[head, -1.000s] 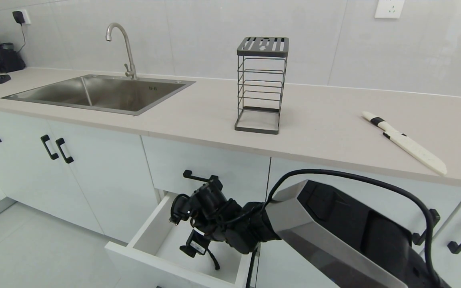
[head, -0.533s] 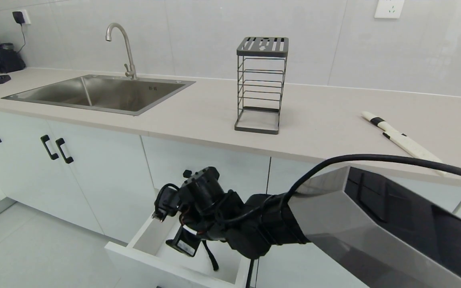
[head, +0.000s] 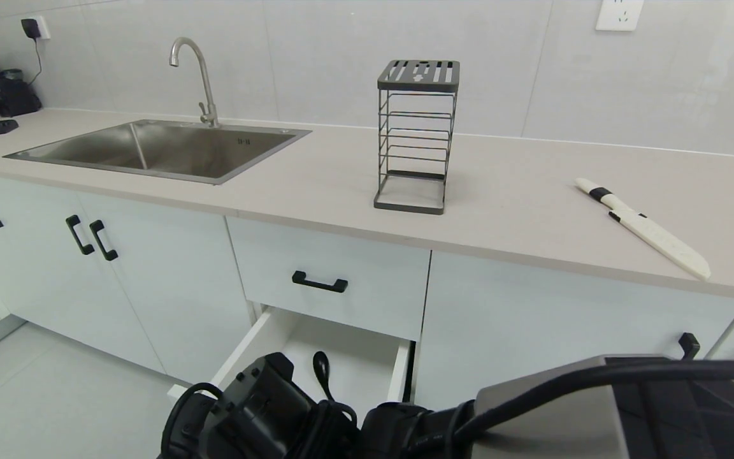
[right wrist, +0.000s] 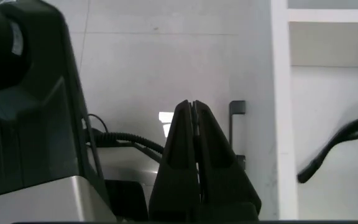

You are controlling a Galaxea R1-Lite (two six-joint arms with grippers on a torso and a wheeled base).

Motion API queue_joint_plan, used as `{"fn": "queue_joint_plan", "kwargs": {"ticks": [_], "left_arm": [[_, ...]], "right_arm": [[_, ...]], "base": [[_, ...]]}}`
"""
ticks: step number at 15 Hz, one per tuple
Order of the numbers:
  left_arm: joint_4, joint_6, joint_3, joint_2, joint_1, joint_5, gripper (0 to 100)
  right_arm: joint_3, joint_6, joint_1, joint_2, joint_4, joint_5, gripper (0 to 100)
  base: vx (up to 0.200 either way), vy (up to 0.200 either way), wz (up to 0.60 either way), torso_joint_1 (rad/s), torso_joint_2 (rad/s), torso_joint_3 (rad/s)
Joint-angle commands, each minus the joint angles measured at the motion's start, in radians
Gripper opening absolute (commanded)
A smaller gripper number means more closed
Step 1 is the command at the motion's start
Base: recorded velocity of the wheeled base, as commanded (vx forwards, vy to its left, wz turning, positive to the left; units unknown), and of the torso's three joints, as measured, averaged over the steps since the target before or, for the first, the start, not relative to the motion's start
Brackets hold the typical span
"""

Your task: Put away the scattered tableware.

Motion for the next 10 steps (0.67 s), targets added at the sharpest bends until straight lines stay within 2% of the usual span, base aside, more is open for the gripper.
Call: {"fn": "queue_joint_plan", "kwargs": {"ticks": [1,10], "left_arm": [[0.000,0.000,0.000,0.002,0.001,-0.001,100],[0.000,0.000,0.000,0.002,0.001,0.001,100]], "right_arm": [[0.007,0.000,-0.004,0.042,-0.001,-0.003,0],[0.005,0.066,-0.045,0.123,0.004,-0.082,0]], "base": [[0.000,0.000,0.00,0.000,0.00,0.000],[0.000,0.000,0.00,0.000,0.00,0.000]]}}
